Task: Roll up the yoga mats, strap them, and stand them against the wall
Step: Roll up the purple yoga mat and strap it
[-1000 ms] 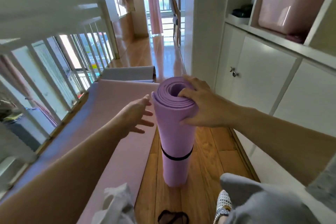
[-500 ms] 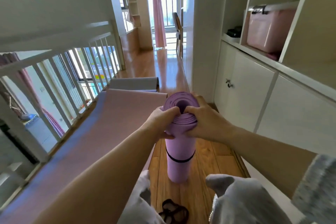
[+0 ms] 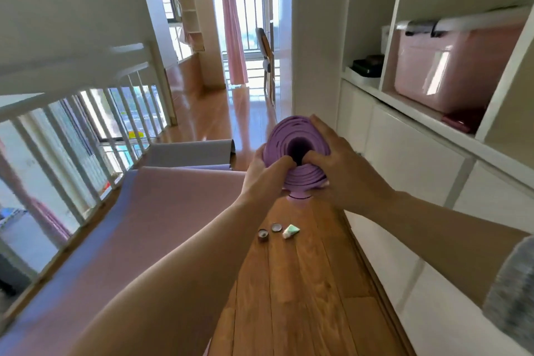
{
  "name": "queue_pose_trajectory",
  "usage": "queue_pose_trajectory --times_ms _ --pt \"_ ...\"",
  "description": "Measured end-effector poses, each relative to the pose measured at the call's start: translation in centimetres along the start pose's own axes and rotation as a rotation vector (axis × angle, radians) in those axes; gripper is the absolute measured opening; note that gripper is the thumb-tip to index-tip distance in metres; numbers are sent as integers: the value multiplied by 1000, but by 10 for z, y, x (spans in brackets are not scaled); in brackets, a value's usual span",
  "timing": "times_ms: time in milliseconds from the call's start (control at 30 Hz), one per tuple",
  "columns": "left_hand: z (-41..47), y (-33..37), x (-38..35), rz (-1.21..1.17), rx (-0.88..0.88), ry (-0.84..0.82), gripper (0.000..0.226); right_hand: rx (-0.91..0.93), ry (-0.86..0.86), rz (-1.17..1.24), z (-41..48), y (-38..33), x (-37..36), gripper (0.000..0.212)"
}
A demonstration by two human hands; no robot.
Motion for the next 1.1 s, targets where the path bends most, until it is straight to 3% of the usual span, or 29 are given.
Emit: queue_pose_trajectory --times_ms 133,433,633,767,1000,1100 --pt "94 -44 -13 14 -17 -26 47 -7 2 -46 36 71 -61 51" --pt "279 -163 -23 -6 110 -49 45 7 -178 -132 111 200 -212 51" --pt "358 -166 -47 18 198 -112 53 42 -208 -241 161 257 -219 61" --pt "401 -151 -60 64 276 -55 67 92 -104 -356 191 275 -221 58" --pt "434 -128 -83 146 135 -101 70 -57 -8 -425 214 327 -228 78" --pt "438 -122 -90 133 110 -165 63 -158 -43 -457 227 354 -221 79"
Point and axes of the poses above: each hand's wrist, its own z-axis towards the middle knuckle, its own x-axis out of the back of the hand, y = z × x, the point moved 7 cm from there along z, towards the middle knuckle, and after that the axes turned 2 degrees about y, right-handed, at the moved point
